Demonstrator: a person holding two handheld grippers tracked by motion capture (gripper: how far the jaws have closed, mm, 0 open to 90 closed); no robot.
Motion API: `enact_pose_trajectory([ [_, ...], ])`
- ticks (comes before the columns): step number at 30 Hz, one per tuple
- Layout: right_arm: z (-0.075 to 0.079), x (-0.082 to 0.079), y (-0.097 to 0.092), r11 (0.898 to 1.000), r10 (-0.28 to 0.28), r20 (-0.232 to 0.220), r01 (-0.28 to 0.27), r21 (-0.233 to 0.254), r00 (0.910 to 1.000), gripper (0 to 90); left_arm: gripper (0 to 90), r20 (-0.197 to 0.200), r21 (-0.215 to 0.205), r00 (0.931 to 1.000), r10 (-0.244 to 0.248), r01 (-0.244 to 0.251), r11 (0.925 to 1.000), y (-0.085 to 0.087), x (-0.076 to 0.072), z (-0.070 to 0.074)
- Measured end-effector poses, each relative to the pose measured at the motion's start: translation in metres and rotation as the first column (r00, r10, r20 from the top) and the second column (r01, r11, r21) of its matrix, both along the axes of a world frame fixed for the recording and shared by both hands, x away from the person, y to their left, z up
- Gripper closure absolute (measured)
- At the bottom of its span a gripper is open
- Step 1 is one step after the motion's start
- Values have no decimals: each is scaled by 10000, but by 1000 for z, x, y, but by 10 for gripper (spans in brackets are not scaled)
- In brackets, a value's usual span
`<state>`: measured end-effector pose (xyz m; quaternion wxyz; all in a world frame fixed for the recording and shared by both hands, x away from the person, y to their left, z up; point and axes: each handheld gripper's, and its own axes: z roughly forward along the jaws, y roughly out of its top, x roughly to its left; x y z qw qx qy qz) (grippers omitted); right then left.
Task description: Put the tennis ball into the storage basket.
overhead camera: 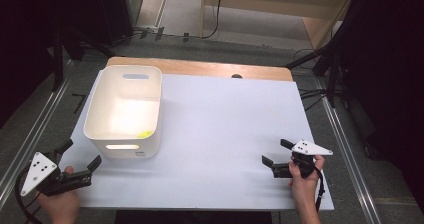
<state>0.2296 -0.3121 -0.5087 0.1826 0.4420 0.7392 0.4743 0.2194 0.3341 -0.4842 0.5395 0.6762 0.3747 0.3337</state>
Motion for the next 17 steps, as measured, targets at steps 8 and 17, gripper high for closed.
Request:
enact_pose_trajectory([
  [8,1,-7,-12,9997,-248,92,248,43,9996,0,0,-1,-52,10000,3,-3,10000,0,0,0],
  [17,-1,-10,-21,9987,-494,-19,494,78,9988,0,0,-29,-43,10000,16,-16,10000,0,0,0],
])
